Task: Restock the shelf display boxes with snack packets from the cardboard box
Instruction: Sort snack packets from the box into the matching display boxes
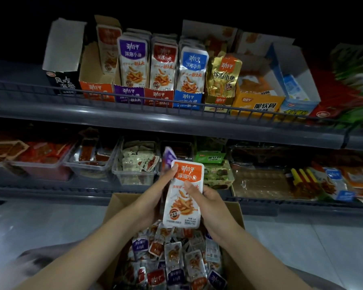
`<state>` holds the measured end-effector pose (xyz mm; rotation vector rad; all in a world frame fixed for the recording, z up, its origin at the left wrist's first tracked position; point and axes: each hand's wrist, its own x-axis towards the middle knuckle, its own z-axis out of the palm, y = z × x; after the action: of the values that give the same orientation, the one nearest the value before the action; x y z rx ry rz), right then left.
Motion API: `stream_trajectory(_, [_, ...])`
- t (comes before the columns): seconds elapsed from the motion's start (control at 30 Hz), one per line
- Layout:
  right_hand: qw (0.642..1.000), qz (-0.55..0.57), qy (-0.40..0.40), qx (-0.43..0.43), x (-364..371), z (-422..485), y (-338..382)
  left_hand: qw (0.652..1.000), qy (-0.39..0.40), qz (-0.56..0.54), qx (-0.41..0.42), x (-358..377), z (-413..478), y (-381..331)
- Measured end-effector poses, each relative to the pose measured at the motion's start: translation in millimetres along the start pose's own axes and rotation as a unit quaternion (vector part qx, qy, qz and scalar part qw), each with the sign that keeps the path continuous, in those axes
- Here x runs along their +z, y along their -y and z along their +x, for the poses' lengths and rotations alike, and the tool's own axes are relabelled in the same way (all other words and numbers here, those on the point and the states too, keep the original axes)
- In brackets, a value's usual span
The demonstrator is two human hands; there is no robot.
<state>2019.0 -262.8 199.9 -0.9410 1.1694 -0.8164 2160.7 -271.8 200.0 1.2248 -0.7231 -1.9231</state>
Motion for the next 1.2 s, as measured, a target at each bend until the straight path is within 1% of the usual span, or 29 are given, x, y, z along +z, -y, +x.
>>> stream_trajectory(0.1, [0.994,0.088,0.011,0.058,-1.3,1.6,-0.1,1.0,-0.015,-0.02,0.007,-0.3,-0.8,-2.4])
stream_trajectory(0.2, [0.985,0.158,-0.02,0.071,-9.6,5.6,3.6,0.998,-0.029,-0.05,-0.002,-4.4,-0.4,-3.6])
stream_trajectory(0.3, [0.987,0.14,-0.04,0.061,-17.6,8.3,5.7,0.998,-0.042,-0.045,0.012,-6.7,1.6,-4.8])
stream_trajectory(0.37, [0.992,0.103,-0.038,0.054,-16.9,7.7,2.5,0.998,-0.048,-0.018,0.024,-6.3,3.3,-3.7])
stream_trajectory(0.43, [0.993,0.102,-0.029,0.058,-12.5,6.6,-1.5,0.997,-0.064,0.024,0.047,-5.0,5.3,-1.0])
stream_trajectory(0.5, [0.991,0.116,-0.02,0.06,-9.1,6.9,-4.9,0.989,-0.09,0.088,0.079,-4.6,7.6,3.3])
stream_trajectory(0.57, [0.993,0.105,-0.025,0.043,-8.6,7.4,-5.0,0.976,-0.121,0.122,0.134,-5.5,9.0,3.2])
stream_trajectory(0.67, [0.995,0.087,-0.037,0.01,-11.5,8.1,1.0,0.95,-0.15,0.114,0.249,-10.6,8.9,-5.6])
stream_trajectory(0.73, [0.995,0.1,-0.025,0.001,-13.0,8.2,5.5,0.938,-0.154,0.121,0.285,-13.2,9.9,-9.8])
stream_trajectory(0.8, [0.994,0.109,-0.006,0.003,-12.4,7.5,8.5,0.937,-0.151,0.128,0.288,-12.6,9.6,-9.8])
stream_trajectory(0.87, [0.996,0.085,0.013,0.0,-10.0,6.2,7.1,0.94,-0.131,0.148,0.279,-12.1,11.4,-5.1])
stream_trajectory(0.97, [0.999,0.052,0.009,-0.006,-7.0,6.5,3.8,0.937,-0.109,0.188,0.274,-9.5,11.7,0.2])
stream_trajectory(1.1, [0.996,0.084,0.0,0.022,-8.0,10.8,1.6,0.936,-0.143,0.166,0.277,-11.1,14.7,0.9])
stream_trajectory(1.2, [0.996,0.071,0.026,0.038,-3.9,10.7,0.7,0.942,-0.163,0.134,0.259,-11.9,18.9,3.6])
